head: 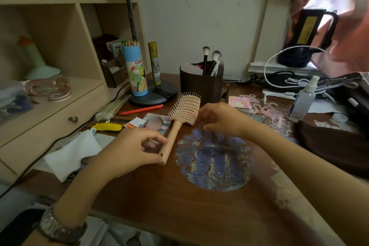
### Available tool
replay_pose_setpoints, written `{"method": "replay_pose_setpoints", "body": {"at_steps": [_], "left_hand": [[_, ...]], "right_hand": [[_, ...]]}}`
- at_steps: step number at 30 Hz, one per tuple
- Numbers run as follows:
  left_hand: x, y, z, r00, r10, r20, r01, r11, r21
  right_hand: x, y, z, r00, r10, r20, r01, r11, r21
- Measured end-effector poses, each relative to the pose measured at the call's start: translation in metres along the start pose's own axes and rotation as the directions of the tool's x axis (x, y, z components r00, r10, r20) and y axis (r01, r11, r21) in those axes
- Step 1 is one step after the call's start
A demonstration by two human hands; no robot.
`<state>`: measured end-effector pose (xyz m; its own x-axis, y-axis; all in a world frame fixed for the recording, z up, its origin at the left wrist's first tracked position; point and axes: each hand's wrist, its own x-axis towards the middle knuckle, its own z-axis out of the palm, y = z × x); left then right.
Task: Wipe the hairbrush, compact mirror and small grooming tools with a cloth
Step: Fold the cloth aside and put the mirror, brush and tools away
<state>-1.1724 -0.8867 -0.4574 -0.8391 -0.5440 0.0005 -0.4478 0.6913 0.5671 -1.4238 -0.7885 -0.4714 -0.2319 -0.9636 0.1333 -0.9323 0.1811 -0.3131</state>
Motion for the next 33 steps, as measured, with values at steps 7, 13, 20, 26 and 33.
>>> {"method": "replay_pose_setpoints", "body": {"at_steps": [7,13,20,26,33], "left_hand": [[0.009,0.045,-0.004,0.99,0.114,-0.087,-0.088,0.963,0.253],[0.041,0.072,0.025,0.988,0.153,-0.022,-0.138,0.939,0.315],[0.081,0.091,0.066,0.985,0.171,-0.034,-0.155,0.949,0.276],[0.106,0.105,0.091,0.984,0.172,-0.046,-0.161,0.969,0.187],[0.11,0.102,0.115,0.98,0.189,-0.057,-0.184,0.98,0.077]], "right_hand": [[-0.04,0.028,-0.054,0.993,0.0,-0.117,-0.028,0.971,-0.239],[-0.07,0.06,-0.076,0.989,0.069,-0.133,-0.095,0.975,-0.2],[-0.083,0.081,-0.076,0.989,0.107,-0.099,-0.116,0.988,-0.099],[-0.078,0.086,-0.056,0.994,0.106,0.013,-0.106,0.993,-0.048],[-0.067,0.092,-0.037,0.983,0.14,0.116,-0.145,0.989,0.033]]}}
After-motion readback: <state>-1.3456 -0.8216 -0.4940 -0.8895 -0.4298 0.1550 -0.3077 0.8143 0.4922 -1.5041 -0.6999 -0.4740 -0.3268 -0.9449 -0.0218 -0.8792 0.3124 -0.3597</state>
